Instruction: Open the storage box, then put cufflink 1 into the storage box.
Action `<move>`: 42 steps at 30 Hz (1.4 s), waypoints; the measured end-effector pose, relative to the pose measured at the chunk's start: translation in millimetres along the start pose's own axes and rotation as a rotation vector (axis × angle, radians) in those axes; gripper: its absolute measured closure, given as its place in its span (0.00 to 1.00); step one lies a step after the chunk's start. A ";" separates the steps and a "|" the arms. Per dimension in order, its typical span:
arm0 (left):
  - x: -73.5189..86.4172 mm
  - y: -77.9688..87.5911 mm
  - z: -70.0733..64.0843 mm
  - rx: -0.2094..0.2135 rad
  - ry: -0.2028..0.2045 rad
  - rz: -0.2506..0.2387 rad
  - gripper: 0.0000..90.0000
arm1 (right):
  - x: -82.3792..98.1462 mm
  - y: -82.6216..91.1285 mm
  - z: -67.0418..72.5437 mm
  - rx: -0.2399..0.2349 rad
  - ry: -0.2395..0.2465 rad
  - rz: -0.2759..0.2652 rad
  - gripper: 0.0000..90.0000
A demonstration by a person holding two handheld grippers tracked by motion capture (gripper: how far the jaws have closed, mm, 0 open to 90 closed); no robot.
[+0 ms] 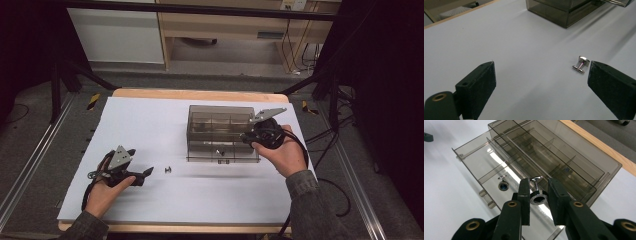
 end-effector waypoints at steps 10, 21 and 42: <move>-0.2 -0.7 -3.4 0.007 -0.005 0.000 0.09 | -4.8 -9.0 9.7 -0.015 0.020 0.005 0.81; 0.1 -0.7 -3.3 0.006 0.001 0.000 0.08 | -4.6 -26.6 27.3 -0.055 0.032 0.014 0.81; -0.7 0.6 -3.2 0.000 0.001 -0.006 0.08 | -13.1 -40.0 40.5 -0.083 0.035 0.022 0.81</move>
Point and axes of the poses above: each handheld gripper's, and its own axes: y roughly backward along the jaws, x roughly out of its underside, z roughly to its left, the point moved 8 cm from there along -y, roughly forward along the jaws, and after that the axes turned 3 degrees about -z, right-handed, at the moved point
